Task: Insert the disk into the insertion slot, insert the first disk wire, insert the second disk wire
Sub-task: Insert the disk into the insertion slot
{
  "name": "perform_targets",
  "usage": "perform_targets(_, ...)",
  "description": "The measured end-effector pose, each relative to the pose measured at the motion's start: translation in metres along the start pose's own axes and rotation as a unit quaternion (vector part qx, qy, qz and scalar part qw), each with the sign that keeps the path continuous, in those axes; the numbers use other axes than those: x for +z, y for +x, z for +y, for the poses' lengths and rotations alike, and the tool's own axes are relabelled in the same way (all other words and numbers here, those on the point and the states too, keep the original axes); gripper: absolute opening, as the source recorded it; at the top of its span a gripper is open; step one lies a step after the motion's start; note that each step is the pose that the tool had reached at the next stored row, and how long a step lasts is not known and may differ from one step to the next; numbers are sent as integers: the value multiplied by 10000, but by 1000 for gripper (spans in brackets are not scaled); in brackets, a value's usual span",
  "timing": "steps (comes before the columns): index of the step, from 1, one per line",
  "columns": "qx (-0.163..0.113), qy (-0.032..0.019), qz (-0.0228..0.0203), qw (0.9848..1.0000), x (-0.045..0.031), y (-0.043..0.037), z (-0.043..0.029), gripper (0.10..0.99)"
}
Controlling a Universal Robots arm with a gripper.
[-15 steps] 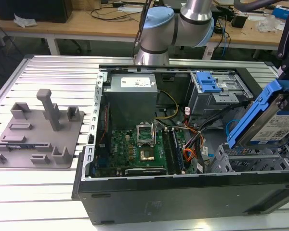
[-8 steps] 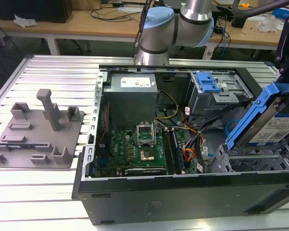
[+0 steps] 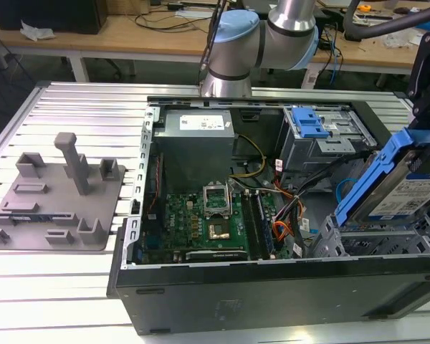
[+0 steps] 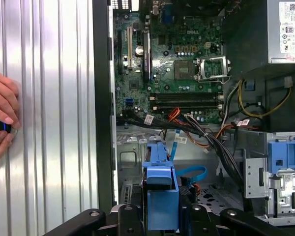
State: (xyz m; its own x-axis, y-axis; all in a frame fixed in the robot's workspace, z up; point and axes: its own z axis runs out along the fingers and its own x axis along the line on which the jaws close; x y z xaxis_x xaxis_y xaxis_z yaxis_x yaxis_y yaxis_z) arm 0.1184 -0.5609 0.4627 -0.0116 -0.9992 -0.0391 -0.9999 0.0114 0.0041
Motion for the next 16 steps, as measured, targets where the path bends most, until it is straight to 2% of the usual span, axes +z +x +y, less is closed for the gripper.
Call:
perform_targets(9,-1,-20,0,10000,121,5,-5,365)
perform_targets(13,0,-29,0,10000,257,10,-5,365)
perform_targets(16,0,-29,0,10000,315,12,-6,376)
